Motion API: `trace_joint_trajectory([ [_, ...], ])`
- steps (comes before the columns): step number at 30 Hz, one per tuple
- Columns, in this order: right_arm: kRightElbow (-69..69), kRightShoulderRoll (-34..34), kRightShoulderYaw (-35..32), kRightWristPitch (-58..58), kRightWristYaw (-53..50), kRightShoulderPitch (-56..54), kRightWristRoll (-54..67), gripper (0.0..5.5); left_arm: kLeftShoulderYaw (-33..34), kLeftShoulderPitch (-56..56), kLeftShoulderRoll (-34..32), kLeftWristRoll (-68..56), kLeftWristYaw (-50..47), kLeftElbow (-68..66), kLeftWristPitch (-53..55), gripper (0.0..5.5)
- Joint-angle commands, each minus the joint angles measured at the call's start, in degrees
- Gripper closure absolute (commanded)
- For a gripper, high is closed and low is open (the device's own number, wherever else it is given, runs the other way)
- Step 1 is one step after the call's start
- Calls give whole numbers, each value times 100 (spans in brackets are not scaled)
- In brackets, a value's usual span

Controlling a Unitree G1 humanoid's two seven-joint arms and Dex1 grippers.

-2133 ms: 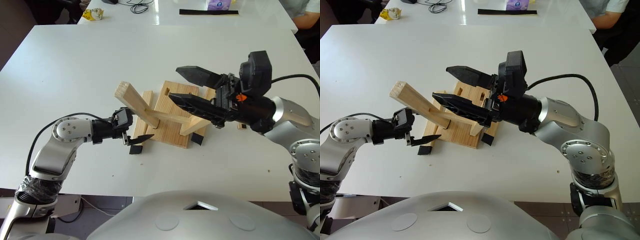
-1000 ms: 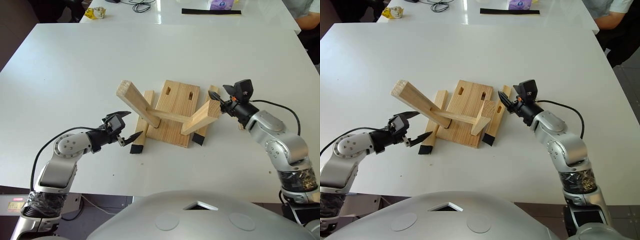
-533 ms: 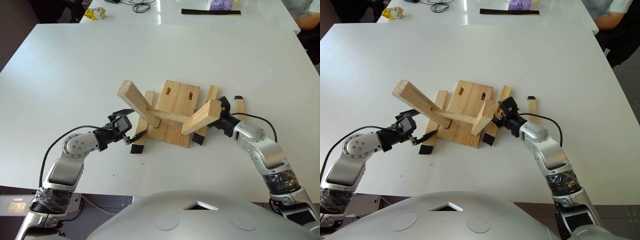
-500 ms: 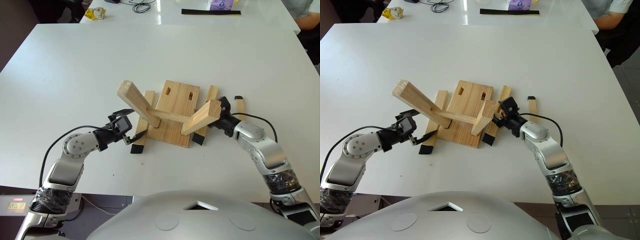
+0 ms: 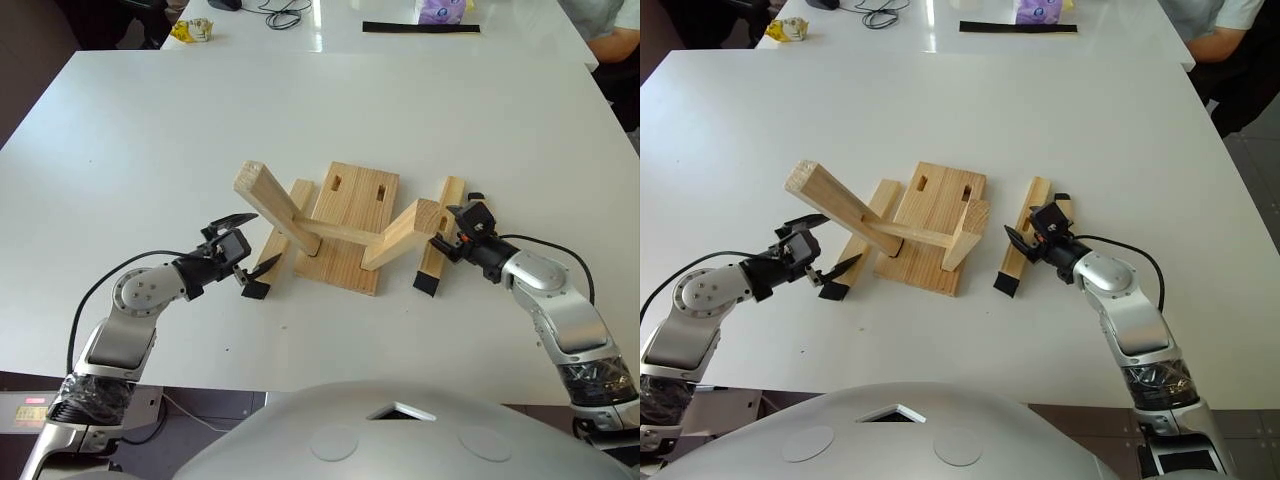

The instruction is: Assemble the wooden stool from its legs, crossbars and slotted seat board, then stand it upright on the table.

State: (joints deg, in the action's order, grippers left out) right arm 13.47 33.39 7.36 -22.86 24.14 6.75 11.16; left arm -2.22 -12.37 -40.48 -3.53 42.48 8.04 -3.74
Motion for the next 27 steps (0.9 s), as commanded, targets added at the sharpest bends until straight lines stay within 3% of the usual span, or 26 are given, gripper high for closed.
trace_joint_trajectory([
  [1, -11, 139, -120, -215, 76, 312, -170, 221, -107, -337, -224, 335, 61, -506, 301, 103],
  [10, 577, 4, -321, -336, -27, 448, -181, 221, 144, 16, -75, 106, -222, -658, 613, 103],
  [19, 2691, -924, -1738, -1278, -1371, 591, 123, 221, 1210, -140, 947, -1109, -1316, 1505, 1265, 103],
  [24, 4115, -1253, -1326, -1982, -1690, 1221, 183, 221, 1223, -516, 1239, -1109, -1673, 2472, 1488, 103],
  [27, 4383, -1077, -1018, -2242, -1399, 1390, 358, 221, 995, -443, 1222, -942, -1642, 2432, 1551, 103],
])
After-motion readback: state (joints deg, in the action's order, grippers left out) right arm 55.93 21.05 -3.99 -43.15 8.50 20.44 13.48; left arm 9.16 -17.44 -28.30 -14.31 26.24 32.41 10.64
